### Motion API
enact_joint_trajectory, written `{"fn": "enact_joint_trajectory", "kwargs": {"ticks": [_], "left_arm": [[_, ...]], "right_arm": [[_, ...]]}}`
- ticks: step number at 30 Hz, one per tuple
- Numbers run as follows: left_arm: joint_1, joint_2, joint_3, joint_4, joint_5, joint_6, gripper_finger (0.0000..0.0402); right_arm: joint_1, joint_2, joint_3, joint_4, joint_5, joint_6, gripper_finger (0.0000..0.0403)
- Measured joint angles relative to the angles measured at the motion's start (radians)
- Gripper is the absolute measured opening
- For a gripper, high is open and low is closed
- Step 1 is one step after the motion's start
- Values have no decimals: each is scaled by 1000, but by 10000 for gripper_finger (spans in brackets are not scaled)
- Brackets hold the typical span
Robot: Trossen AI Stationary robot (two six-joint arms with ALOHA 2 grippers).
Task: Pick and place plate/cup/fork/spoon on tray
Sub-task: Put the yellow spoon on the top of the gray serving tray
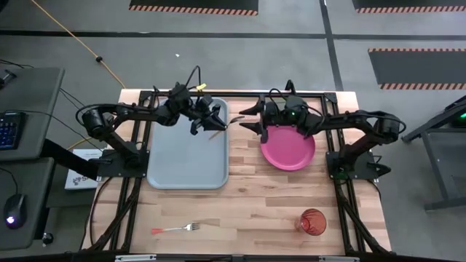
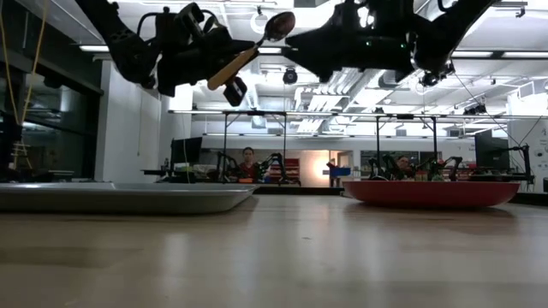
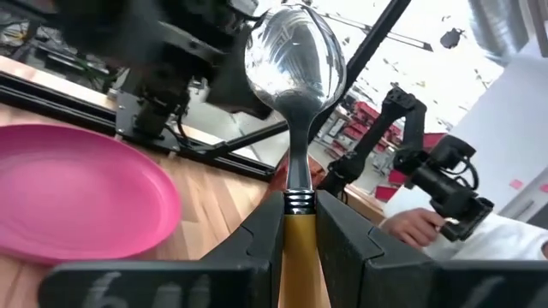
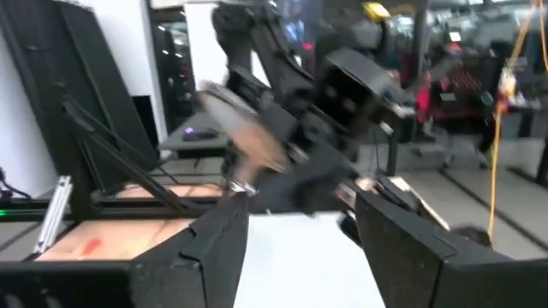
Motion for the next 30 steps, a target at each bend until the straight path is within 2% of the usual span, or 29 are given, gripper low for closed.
{"fn": "enact_joint_trajectory", "kwargs": {"ticks": [8,17,20,24,30], "left_arm": [[-8,0,0,-7,-16,6,46],[-35,0,-1,-32,-67,0,46],[-34,0,-1,-32,-76,0,46],[-34,0,-1,-33,-79,0,46],[-34,0,-1,-45,-77,8,46]], "right_arm": [[16,0,24,53,9,-92,209],[28,-1,89,-104,-50,-141,209],[29,-1,90,-105,-53,-148,204],[28,-1,90,-100,-50,-153,172],[27,-1,90,-104,-51,-173,73]]}}
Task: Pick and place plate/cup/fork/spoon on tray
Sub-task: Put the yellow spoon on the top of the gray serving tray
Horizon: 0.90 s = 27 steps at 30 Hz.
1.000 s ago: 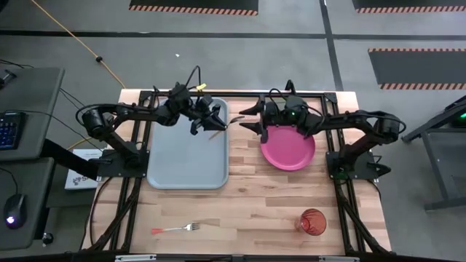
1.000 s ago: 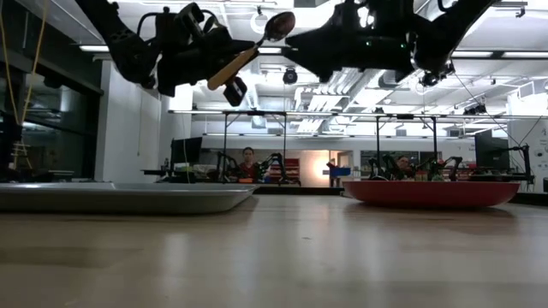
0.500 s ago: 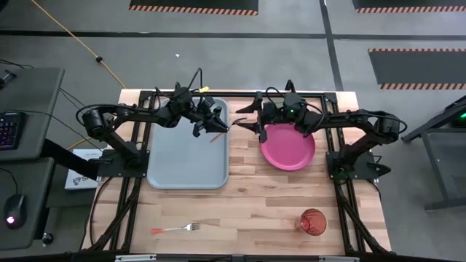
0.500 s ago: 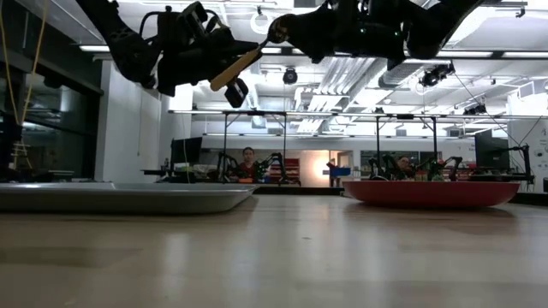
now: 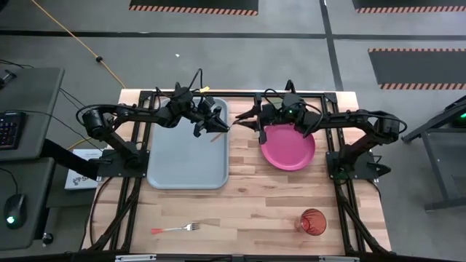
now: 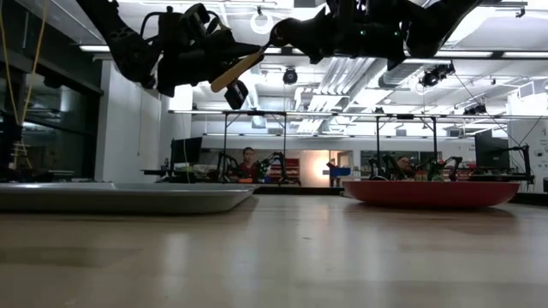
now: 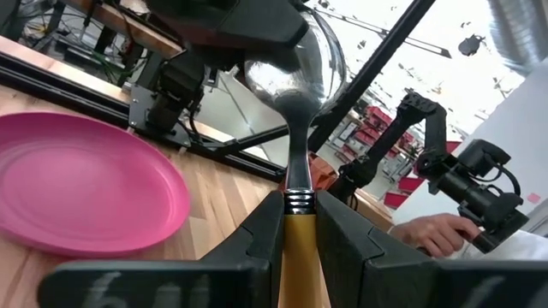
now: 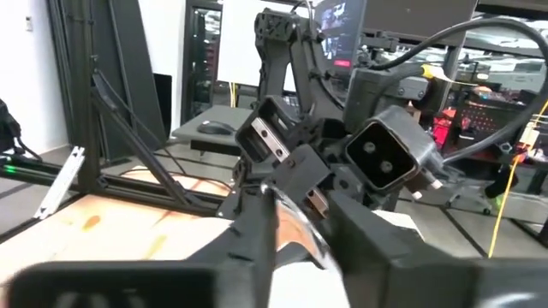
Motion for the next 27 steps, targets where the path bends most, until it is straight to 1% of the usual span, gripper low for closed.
{"fn": "enact_joint_trajectory", "kwargs": {"ticks": [3,5,9,13,19,24,27], "left_arm": [[0,0,0,0,-2,2,46],[0,0,0,0,-8,6,46],[0,0,0,-1,-30,50,54],[18,0,4,-1,-65,106,77],[132,-15,47,-1,-61,173,130],[224,-69,59,-23,-61,255,164],[228,-124,59,-152,-61,393,171]], "right_arm": [[-1,0,0,0,2,-13,20],[-2,0,0,0,3,-12,7],[-13,0,0,1,2,4,12],[-29,-3,0,-21,2,18,4],[-57,-51,0,-125,11,19,3],[-60,-78,0,-214,109,27,2],[-55,-47,0,-202,180,86,1]]}}
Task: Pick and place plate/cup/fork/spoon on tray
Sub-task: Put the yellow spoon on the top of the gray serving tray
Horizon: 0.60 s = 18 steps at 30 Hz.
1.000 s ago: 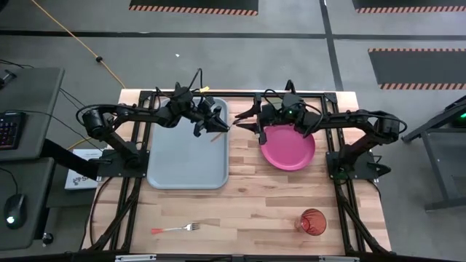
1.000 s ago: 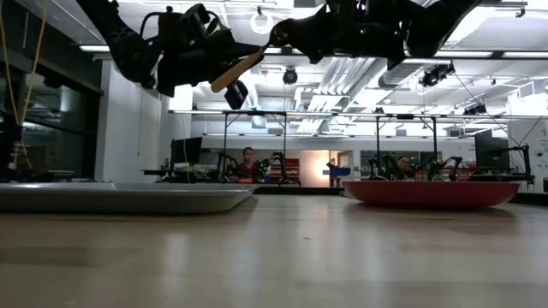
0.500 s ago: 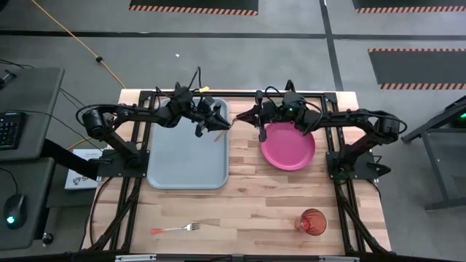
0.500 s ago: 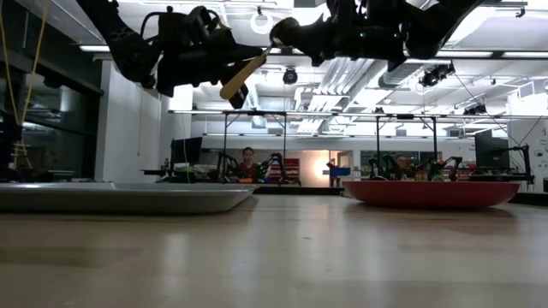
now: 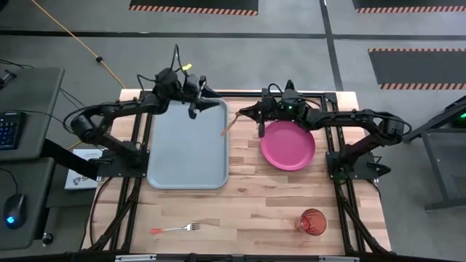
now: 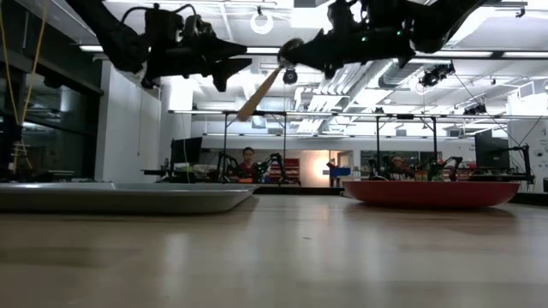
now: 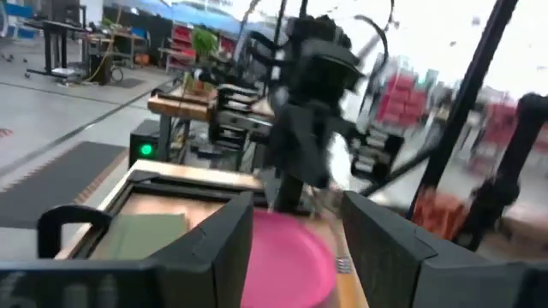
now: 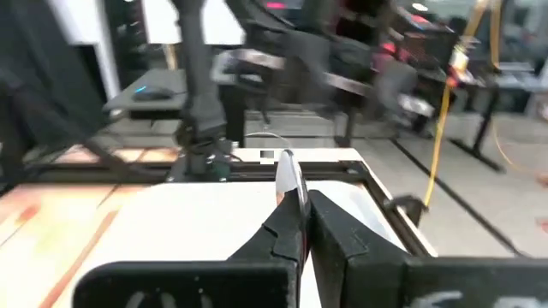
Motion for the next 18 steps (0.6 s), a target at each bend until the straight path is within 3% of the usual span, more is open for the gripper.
{"fn": "enact_joint_trajectory", "kwargs": {"ticks": [2,4,6,9,12,18], "left_arm": [[-19,-47,0,-125,-27,147,172],[-54,-96,0,-288,-126,332,172],[-101,-144,0,-451,-302,531,172],[-195,-185,0,-592,-666,735,173],[-266,-190,0,-621,-897,823,173],[-352,-157,0,-582,-1086,860,173]], "right_arm": [[1,45,0,42,47,63,1],[3,98,0,117,108,142,1],[-3,150,0,201,162,223,1],[-31,198,-1,325,191,348,1],[-53,220,-1,394,205,438,0],[-54,222,-1,389,280,459,0]]}}
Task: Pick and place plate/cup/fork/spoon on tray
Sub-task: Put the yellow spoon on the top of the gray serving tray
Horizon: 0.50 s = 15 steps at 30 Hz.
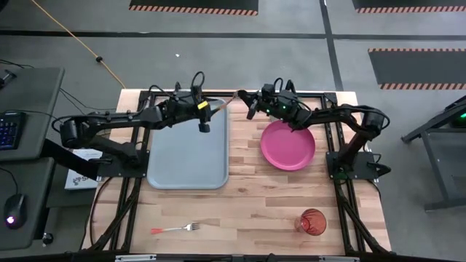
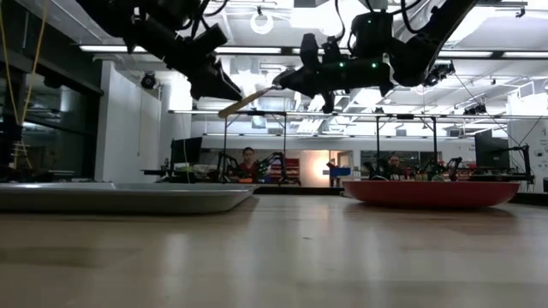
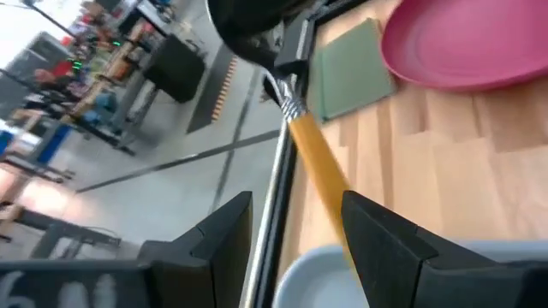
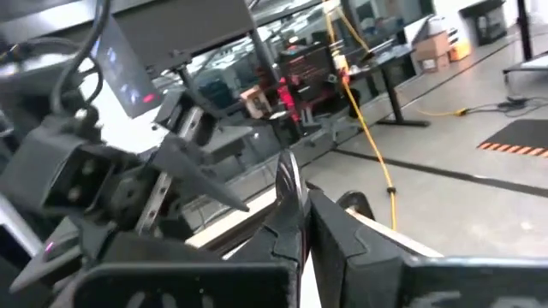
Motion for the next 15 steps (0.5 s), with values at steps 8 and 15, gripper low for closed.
{"fn": "enact_joint_trajectory", "kwargs": {"ticks": [8,15], "left_arm": [[-53,4,0,39,-65,-12,173],[-65,45,0,41,-148,-13,173]], "right_arm": [[1,0,0,-7,103,-33,0],[31,0,0,24,100,-28,0]]}}
